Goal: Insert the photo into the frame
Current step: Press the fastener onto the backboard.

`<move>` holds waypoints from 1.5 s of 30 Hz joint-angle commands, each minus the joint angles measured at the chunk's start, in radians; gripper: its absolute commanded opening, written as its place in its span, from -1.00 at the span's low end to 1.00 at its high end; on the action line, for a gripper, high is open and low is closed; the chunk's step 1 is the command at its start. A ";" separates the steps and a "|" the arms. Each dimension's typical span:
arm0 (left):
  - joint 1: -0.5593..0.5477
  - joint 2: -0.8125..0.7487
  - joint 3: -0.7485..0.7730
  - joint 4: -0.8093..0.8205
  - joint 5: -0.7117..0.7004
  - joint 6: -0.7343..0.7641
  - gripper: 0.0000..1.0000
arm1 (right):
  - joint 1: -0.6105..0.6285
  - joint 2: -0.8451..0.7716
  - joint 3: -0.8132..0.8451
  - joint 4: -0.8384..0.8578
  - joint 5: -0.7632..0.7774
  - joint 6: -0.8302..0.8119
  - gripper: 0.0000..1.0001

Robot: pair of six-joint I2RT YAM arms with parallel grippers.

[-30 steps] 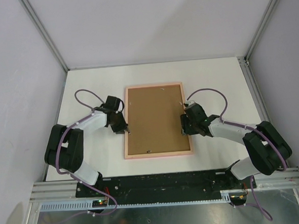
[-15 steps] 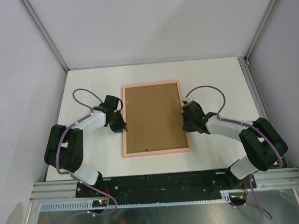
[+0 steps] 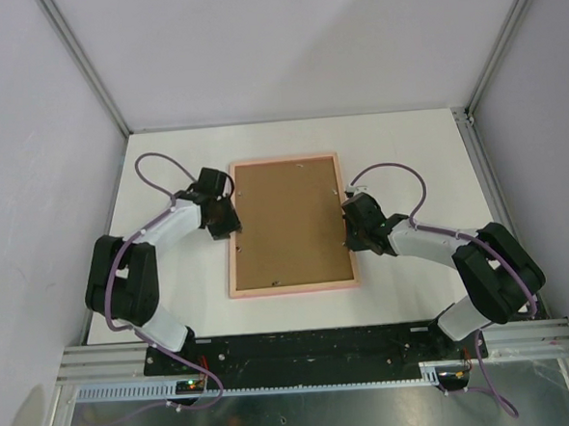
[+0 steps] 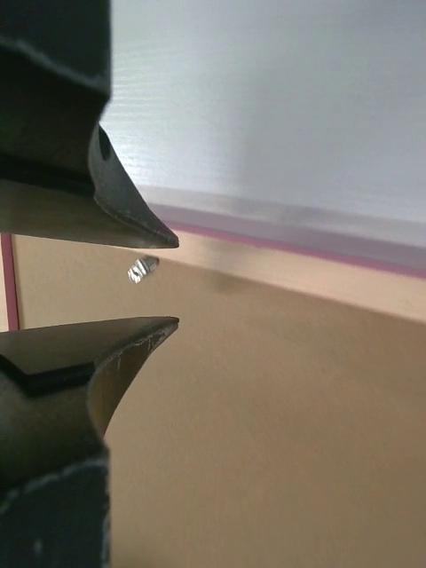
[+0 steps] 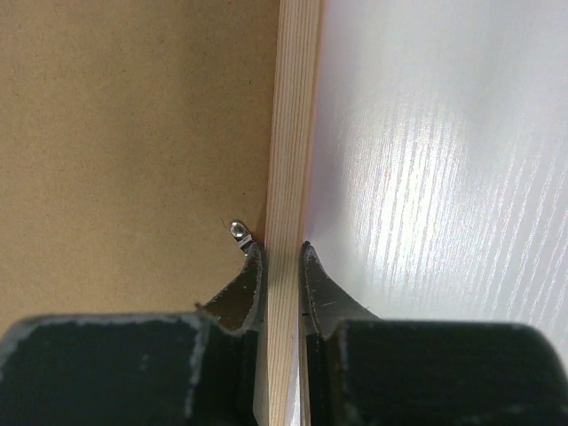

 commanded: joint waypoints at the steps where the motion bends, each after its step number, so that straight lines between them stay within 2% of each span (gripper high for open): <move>1: -0.007 0.014 0.104 0.011 -0.043 0.045 -0.17 | 0.018 0.042 -0.020 -0.044 -0.014 -0.014 -1.00; 8: -0.008 0.148 0.188 -0.022 -0.132 0.093 -0.21 | 0.016 0.035 -0.020 -0.041 -0.033 -0.011 -1.00; 13: -0.025 0.246 0.177 -0.041 -0.170 0.106 -0.26 | 0.018 0.012 -0.019 -0.047 -0.043 -0.008 -0.94; 17: -0.034 0.280 0.156 -0.042 -0.192 0.102 -0.32 | 0.017 -0.017 -0.020 -0.048 -0.058 -0.001 -0.75; 24: -0.036 0.279 0.144 -0.042 -0.187 0.123 -0.69 | 0.015 -0.046 -0.019 -0.031 -0.046 -0.006 -0.17; 27: -0.036 0.279 0.147 -0.043 -0.172 0.145 -0.83 | 0.016 -0.037 -0.020 -0.007 -0.047 -0.017 -0.04; 30: -0.036 0.281 0.150 -0.043 -0.156 0.165 -0.94 | 0.022 -0.025 -0.019 0.001 -0.045 -0.022 -0.01; 32: -0.036 0.281 0.152 -0.043 -0.147 0.176 -0.98 | 0.023 -0.011 -0.018 0.005 -0.038 -0.023 -0.02; 40: -0.043 0.285 0.165 -0.046 -0.117 0.206 -1.00 | 0.038 0.081 0.029 0.000 0.032 -0.020 -0.32; 45: -0.050 0.288 0.175 -0.052 -0.097 0.223 -1.00 | 0.059 0.093 0.044 -0.046 0.077 -0.001 -0.82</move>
